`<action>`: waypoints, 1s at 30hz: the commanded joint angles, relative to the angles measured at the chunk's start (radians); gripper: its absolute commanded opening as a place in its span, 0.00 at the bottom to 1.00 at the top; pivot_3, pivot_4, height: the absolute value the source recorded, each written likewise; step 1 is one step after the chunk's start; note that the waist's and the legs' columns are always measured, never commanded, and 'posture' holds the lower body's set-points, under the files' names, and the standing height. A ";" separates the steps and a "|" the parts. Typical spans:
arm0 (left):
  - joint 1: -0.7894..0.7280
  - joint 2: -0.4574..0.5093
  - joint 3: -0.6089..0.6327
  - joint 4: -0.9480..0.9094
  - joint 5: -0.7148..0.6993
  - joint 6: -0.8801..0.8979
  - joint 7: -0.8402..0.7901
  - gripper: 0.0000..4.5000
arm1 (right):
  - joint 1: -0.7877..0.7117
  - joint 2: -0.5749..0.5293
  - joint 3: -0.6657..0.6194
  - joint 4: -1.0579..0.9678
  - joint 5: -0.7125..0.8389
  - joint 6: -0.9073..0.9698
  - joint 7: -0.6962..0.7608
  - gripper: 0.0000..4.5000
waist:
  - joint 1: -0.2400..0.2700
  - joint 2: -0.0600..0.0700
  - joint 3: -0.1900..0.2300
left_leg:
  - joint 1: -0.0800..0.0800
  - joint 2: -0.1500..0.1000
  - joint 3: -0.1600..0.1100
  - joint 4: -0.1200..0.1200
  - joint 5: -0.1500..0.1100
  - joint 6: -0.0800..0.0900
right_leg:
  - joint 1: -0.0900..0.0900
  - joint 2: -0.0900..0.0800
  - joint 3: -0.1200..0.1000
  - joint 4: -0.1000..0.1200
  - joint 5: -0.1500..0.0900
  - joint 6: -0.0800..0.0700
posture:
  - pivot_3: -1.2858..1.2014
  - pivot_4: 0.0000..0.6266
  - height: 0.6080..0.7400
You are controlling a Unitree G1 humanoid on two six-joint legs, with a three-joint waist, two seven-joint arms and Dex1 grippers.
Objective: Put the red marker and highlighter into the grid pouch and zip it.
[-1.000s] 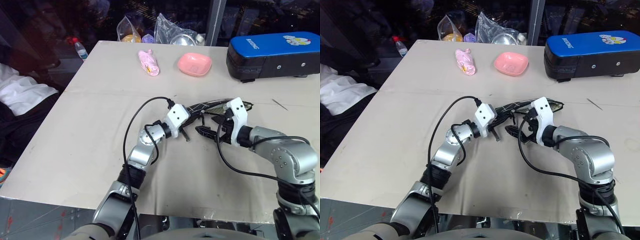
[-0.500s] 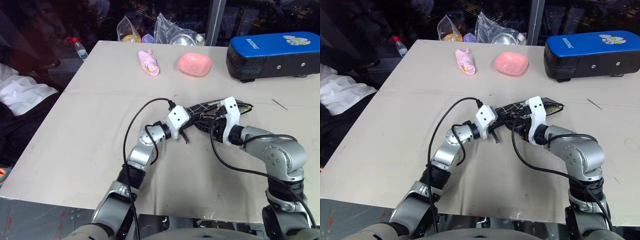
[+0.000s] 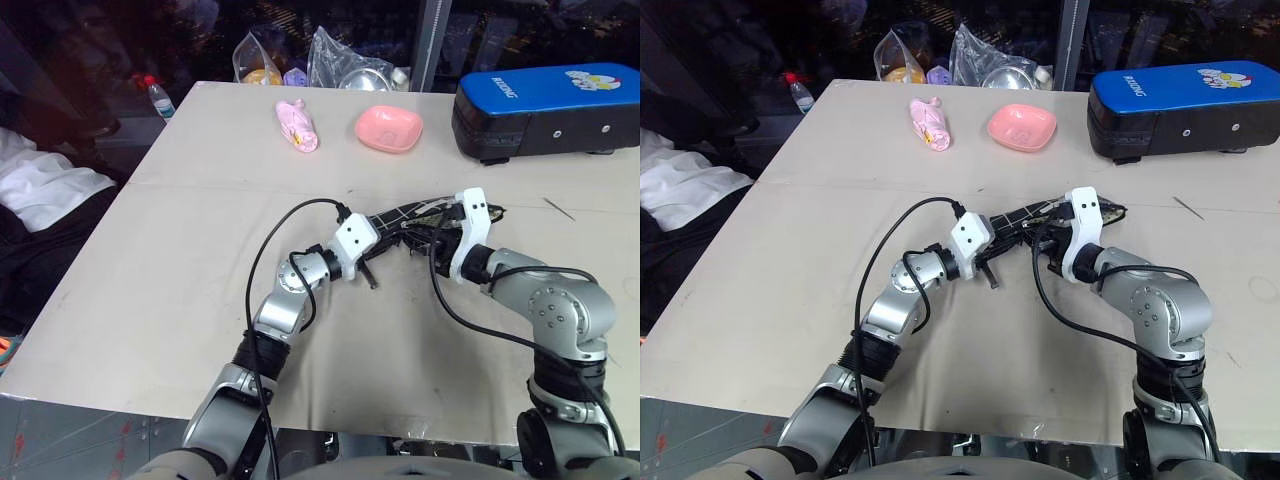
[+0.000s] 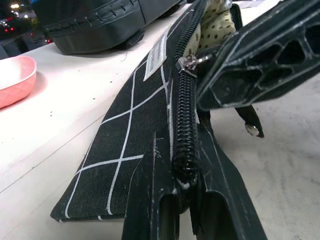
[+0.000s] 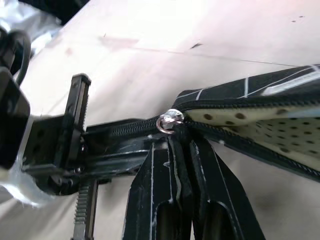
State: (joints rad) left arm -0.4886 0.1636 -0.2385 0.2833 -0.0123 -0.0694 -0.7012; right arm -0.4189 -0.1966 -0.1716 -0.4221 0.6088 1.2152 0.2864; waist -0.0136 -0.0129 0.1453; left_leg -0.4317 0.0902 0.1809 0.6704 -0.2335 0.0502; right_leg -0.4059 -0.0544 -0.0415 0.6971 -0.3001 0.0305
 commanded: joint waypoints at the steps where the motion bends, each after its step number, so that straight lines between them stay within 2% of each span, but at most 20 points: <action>1: 0.009 0.006 -0.005 -0.036 -0.003 -0.007 0.000 0.00 | -0.003 0.007 -0.074 -0.036 0.024 0.001 -0.048 0.01 | 0.000 0.000 0.000 | 0.000 0.000 0.000 0.000 0.000 0.000 | 0.000 0.000 0.000 0.000 0.000 0.000 | 0.52 0.24 0.89; 11: 0.009 0.008 -0.010 -0.038 -0.001 -0.008 0.005 0.00 | -0.009 0.053 -0.179 -0.019 0.053 0.030 -0.178 0.01 | 0.000 0.000 0.000 | 0.000 0.000 0.000 0.000 0.000 0.000 | 0.000 0.000 0.000 0.000 0.000 0.000 | 0.52 0.24 0.89; 20: 0.009 0.006 -0.010 -0.031 0.005 -0.014 0.008 0.00 | -0.015 0.069 -0.219 -0.001 0.035 0.018 -0.285 0.01 | -0.002 0.000 0.000 | 0.000 0.000 0.000 -0.001 0.000 0.000 | 0.000 0.000 0.000 0.000 0.000 0.000 | 0.52 0.24 0.89; 30: 0.011 0.006 -0.010 -0.025 0.011 -0.019 0.015 0.00 | -0.094 0.129 -0.376 0.105 -0.031 -0.092 -0.501 0.01 | -0.003 0.000 0.000 | 0.000 0.000 0.001 -0.001 0.000 0.000 | -0.001 0.000 0.001 0.000 0.000 0.000 | 0.52 0.24 0.89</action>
State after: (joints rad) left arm -0.4836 0.1648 -0.2503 0.2833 0.0015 -0.0703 -0.6930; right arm -0.4888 -0.0652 -0.4936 -0.3093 0.5976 1.1706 -0.1680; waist -0.0167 -0.0126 0.1452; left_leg -0.4316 0.0903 0.1816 0.6693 -0.2334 0.0501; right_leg -0.4065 -0.0545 -0.0407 0.6969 -0.3001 0.0305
